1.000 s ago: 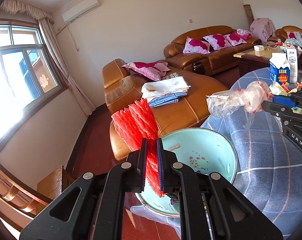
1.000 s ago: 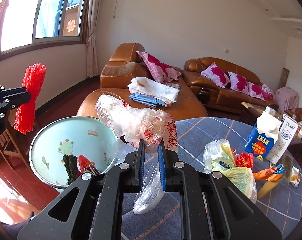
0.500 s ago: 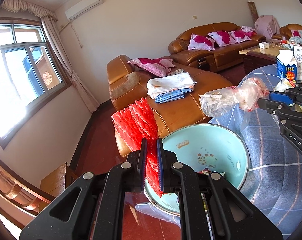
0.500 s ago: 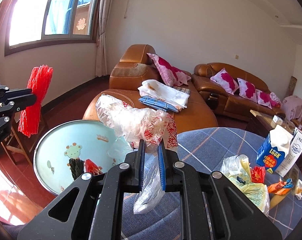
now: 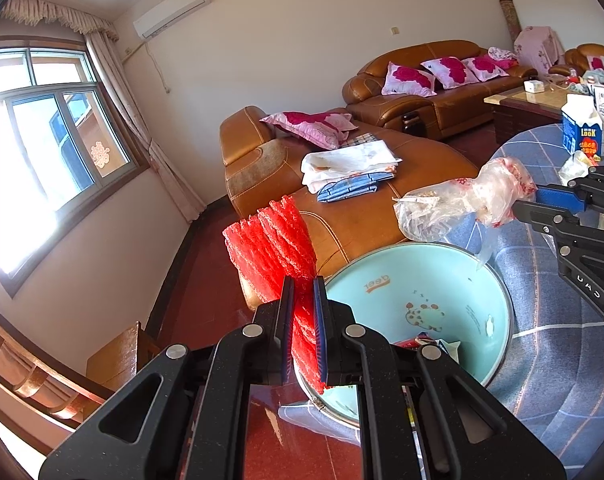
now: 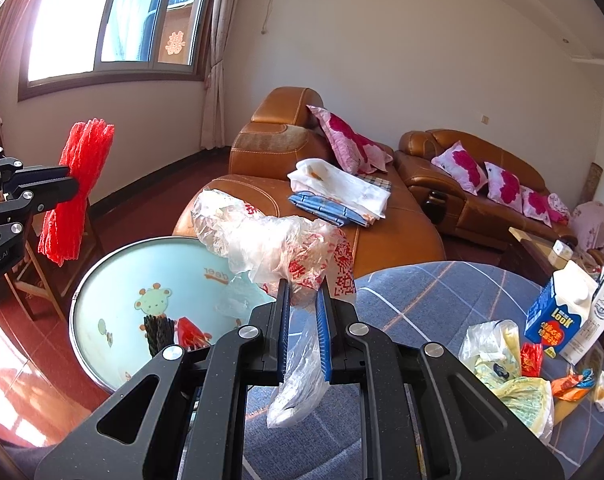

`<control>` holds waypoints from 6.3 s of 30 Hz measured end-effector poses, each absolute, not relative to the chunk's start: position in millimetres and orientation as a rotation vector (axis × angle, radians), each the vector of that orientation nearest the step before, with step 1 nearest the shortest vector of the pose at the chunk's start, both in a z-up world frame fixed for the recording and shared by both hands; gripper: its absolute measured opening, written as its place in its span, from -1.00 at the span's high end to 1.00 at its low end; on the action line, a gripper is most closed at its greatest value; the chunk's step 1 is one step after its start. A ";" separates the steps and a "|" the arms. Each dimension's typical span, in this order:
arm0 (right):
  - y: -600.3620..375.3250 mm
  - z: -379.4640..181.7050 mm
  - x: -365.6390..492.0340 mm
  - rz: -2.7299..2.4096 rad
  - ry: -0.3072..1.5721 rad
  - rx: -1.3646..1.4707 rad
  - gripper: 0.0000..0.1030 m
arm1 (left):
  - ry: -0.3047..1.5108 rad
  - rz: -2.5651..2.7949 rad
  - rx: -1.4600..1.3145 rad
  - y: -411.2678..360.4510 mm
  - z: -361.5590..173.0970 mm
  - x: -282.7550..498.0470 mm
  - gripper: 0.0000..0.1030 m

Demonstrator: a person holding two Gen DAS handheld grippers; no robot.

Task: Collect trash
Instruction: 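Carry the red mesh net and clear plastic bag over the light-blue bin with both grippers, then open both grippers to drop the mesh net and plastic bag into the bin, then move both open grippers back toward the trash on the table, then grasp the yellow plastic wrapper with the right gripper while the left grasps the clear plastic bottle, then carry the clear bottle and yellow wrapper over the light-blue bin with both grippers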

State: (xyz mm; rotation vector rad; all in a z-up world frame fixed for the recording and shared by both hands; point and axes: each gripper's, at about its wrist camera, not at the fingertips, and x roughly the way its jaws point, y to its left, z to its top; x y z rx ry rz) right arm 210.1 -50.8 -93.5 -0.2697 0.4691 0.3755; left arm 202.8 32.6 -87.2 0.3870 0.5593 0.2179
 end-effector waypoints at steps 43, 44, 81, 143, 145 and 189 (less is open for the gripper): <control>-45.9 -96.0 208.4 0.361 0.465 -0.280 -0.01 | 0.567 0.171 0.372 34.5 -92.4 201.9 -0.05; -49.6 -94.9 208.0 0.339 0.468 -0.276 -0.01 | 0.562 0.168 0.371 32.6 -92.2 201.2 -0.15; -270.2 -69.2 137.4 -0.065 0.523 0.016 0.83 | 0.545 -0.282 0.441 -169.3 -106.4 211.9 -0.58; -177.6 -78.4 175.2 0.062 0.443 -0.119 0.83 | 0.573 -0.083 0.342 -65.8 -87.8 204.1 0.94; -171.8 -78.1 178.4 0.073 0.443 -0.127 0.83 | 0.573 -0.069 0.336 -58.8 -87.0 204.7 0.94; -94.8 -87.4 205.6 0.261 0.444 -0.215 0.83 | 0.569 0.141 0.328 14.3 -80.3 198.0 0.94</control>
